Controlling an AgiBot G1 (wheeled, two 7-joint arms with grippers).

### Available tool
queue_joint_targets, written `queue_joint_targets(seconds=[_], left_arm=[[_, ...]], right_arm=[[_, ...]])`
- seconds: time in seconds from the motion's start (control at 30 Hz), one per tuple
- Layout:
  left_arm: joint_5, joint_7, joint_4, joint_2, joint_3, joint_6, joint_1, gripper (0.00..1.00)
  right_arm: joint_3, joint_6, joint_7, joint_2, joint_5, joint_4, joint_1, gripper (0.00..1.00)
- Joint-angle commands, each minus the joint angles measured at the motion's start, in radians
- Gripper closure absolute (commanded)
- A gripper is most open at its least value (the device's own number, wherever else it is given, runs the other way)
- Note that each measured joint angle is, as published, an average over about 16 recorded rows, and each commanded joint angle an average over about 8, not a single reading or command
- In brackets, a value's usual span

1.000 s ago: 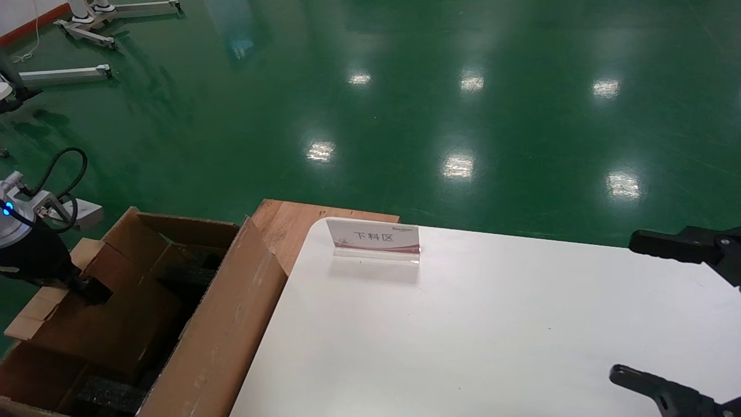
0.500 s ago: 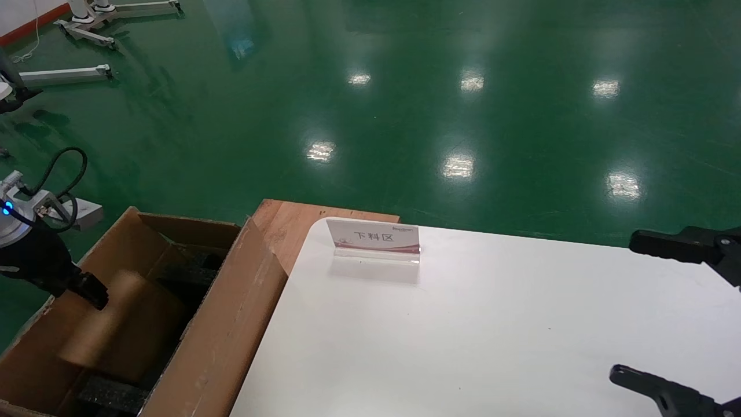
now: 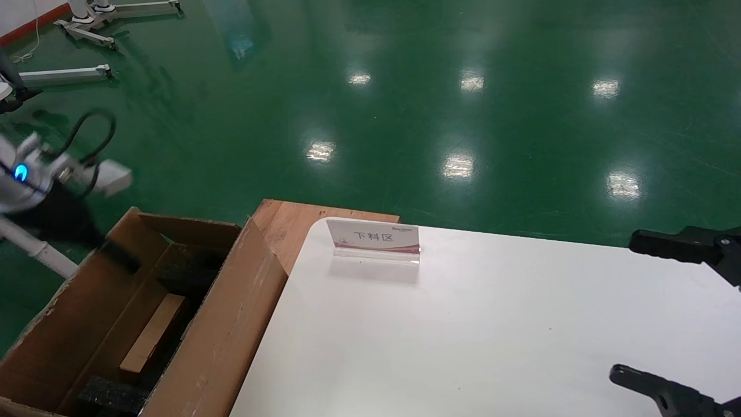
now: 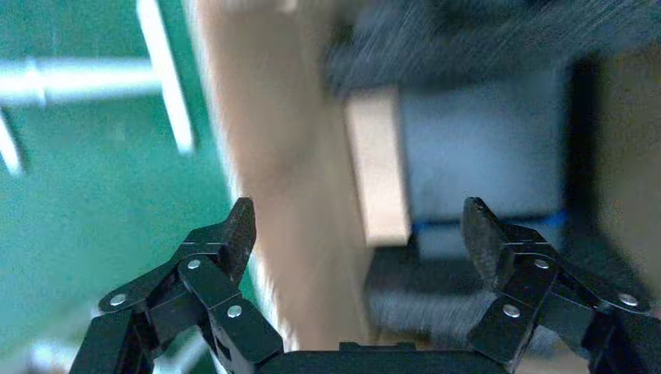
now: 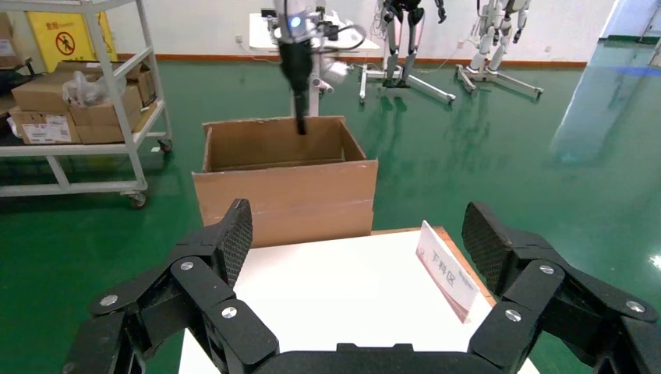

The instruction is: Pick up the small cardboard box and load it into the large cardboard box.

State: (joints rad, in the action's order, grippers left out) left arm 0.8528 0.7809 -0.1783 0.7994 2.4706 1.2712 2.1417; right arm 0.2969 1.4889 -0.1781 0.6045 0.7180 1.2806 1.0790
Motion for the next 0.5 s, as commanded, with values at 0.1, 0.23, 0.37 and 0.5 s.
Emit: queue_joint_targets(seconds=[0.1, 0.23, 0.37, 0.5], left_arm=[[-0.030, -0.086, -0.067, -0.009, -0.027, 0.004, 0.085, 0.00], [-0.077, -0.142, -0.194, -0.060, -0.067, 0.030, 0.179, 0.00], [-0.133, -0.182, -0.349, -0.138, -0.109, 0.045, 0.264, 0.00], [-0.165, -0.196, -0.465, -0.193, -0.134, 0.042, 0.315, 0.00]], right_arm=[[0.000, 0.000, 0.000, 0.000, 0.000, 0.000, 0.000, 0.00], [0.000, 0.000, 0.000, 0.000, 0.000, 0.000, 0.000, 0.00], [0.001, 0.000, 0.000, 0.000, 0.000, 0.000, 0.000, 0.00], [0.001, 0.000, 0.000, 0.000, 0.000, 0.000, 0.000, 0.00]])
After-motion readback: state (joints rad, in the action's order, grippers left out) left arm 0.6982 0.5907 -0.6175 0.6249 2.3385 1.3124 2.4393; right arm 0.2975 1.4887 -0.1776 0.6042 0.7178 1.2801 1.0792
